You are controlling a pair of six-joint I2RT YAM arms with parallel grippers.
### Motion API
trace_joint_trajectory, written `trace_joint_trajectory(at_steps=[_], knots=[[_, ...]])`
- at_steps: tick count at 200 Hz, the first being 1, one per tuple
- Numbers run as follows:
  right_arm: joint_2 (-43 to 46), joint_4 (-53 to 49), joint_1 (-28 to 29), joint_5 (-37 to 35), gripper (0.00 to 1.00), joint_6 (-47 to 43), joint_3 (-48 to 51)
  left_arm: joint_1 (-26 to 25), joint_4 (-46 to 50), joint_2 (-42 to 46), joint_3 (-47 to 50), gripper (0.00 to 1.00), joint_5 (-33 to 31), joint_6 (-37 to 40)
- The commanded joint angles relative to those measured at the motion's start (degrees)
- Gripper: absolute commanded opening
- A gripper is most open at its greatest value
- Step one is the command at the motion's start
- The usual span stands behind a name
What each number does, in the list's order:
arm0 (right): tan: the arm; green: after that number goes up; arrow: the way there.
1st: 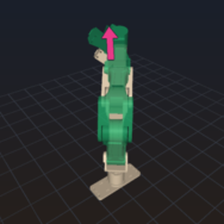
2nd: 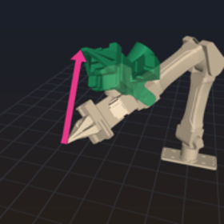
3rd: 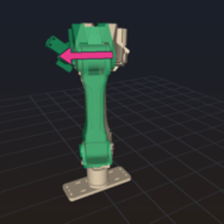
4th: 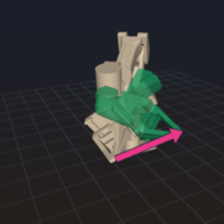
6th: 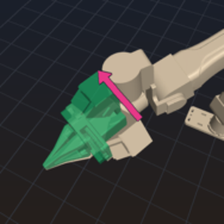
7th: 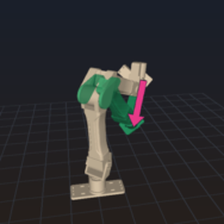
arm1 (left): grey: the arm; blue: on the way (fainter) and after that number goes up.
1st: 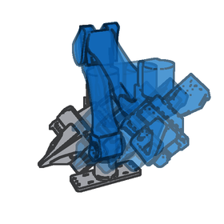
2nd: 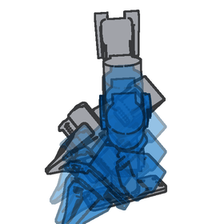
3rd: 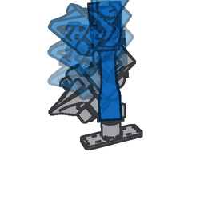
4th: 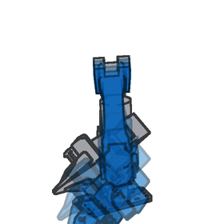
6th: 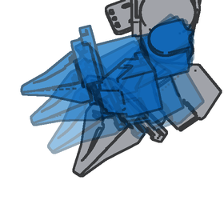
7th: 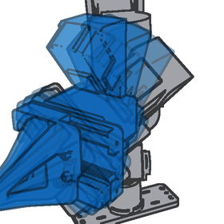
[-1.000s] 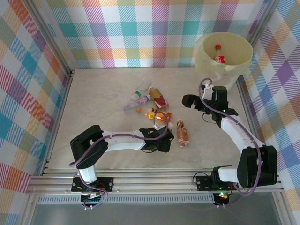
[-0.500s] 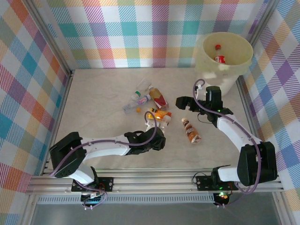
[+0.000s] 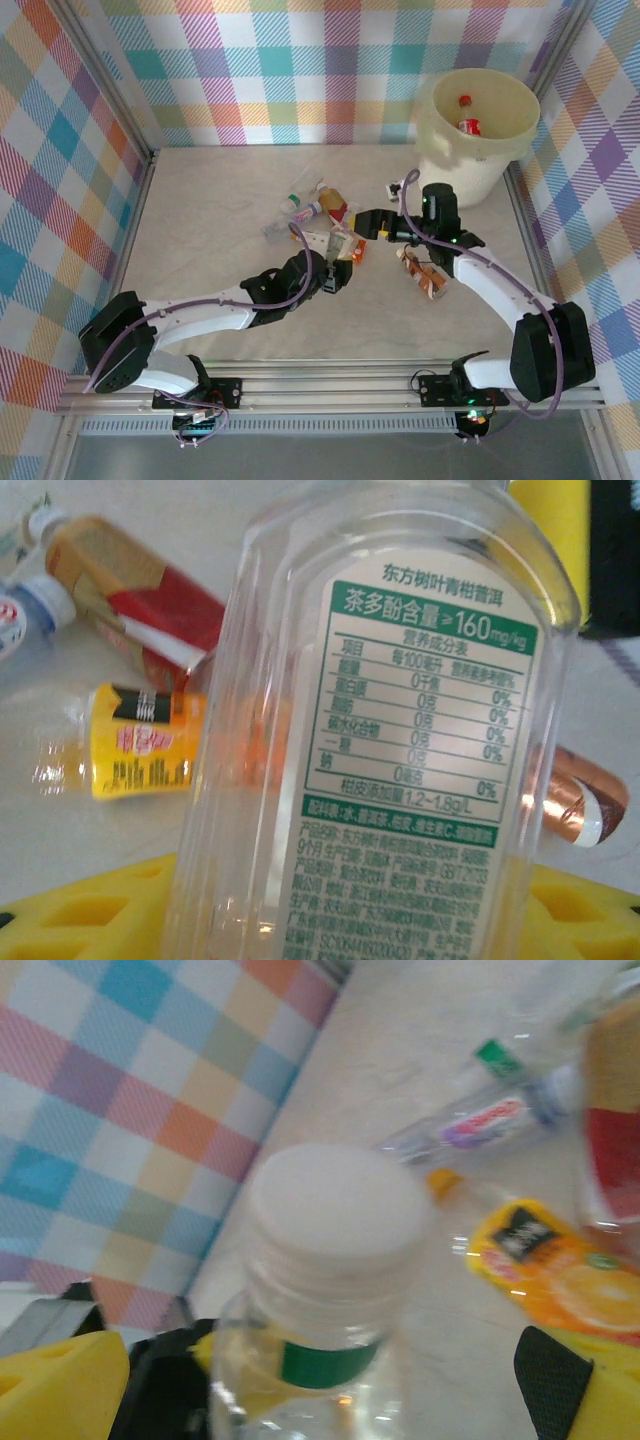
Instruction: Put the plastic bottles in the bin
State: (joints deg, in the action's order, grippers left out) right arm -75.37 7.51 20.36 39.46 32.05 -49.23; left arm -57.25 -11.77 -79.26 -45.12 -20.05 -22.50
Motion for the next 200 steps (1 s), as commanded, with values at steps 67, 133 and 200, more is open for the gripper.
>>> trace_joint_trajectory(at_steps=[67, 133, 200], knots=[[0.91, -7.01, 6.02, 0.27, 0.92, -2.02, -5.85, 1.82, -9.26, 2.42, -0.41, 0.62, 3.64, 3.38], [0.33, -10.38, 6.01, -2.42, 0.61, -2.36, -6.64, 3.64, -9.14, 3.41, 0.48, 0.63, 7.63, 3.18], [-2.72, 1.60, 6.09, -1.53, 0.69, 4.10, -6.01, 3.73, -8.42, 1.94, -0.53, 0.64, 13.90, 5.66]])
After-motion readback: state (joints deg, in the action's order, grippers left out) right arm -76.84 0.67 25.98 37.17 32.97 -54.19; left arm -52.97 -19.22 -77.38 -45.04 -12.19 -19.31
